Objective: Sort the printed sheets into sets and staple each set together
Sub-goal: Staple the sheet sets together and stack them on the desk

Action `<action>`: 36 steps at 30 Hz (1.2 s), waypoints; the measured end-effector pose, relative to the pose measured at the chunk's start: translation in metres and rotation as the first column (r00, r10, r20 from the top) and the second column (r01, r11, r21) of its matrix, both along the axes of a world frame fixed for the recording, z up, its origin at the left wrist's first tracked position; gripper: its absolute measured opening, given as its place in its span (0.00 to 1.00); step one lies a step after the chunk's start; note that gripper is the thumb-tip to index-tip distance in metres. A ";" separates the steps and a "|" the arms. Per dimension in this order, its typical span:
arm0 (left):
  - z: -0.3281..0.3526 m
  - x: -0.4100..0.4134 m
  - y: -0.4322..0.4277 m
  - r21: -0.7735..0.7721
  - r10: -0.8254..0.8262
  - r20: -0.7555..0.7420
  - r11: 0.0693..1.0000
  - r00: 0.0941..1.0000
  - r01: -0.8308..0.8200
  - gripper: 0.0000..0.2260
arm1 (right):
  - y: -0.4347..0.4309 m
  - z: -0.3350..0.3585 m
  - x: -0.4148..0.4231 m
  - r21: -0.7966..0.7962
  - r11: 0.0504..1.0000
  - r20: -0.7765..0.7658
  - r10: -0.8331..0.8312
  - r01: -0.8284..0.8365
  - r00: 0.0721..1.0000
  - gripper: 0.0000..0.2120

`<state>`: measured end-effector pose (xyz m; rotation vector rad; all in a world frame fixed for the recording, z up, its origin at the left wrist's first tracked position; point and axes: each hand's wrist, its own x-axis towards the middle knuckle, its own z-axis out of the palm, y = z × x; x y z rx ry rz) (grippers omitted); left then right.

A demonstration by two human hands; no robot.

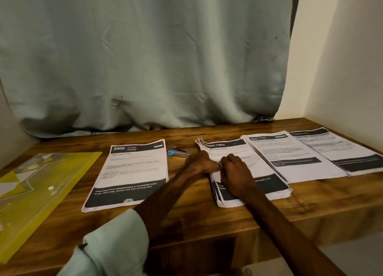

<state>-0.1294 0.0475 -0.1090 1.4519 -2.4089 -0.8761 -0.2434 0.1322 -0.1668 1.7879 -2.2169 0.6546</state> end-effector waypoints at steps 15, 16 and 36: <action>0.011 0.041 0.007 -0.063 0.056 -0.594 0.991 0.803 -0.116 0.15 | 0.029 0.011 -0.017 -0.389 0.900 0.422 -0.016 0.197 0.906 0.33; 0.015 0.053 0.004 -0.079 0.041 -0.642 0.990 0.766 -0.120 0.15 | 0.033 0.018 -0.019 -0.384 0.881 0.486 -0.062 0.276 0.872 0.40; 0.072 0.108 0.018 -0.112 -0.108 -0.874 0.994 0.473 0.019 0.14 | 0.032 0.106 0.002 -0.631 0.767 0.692 0.487 0.117 0.533 0.10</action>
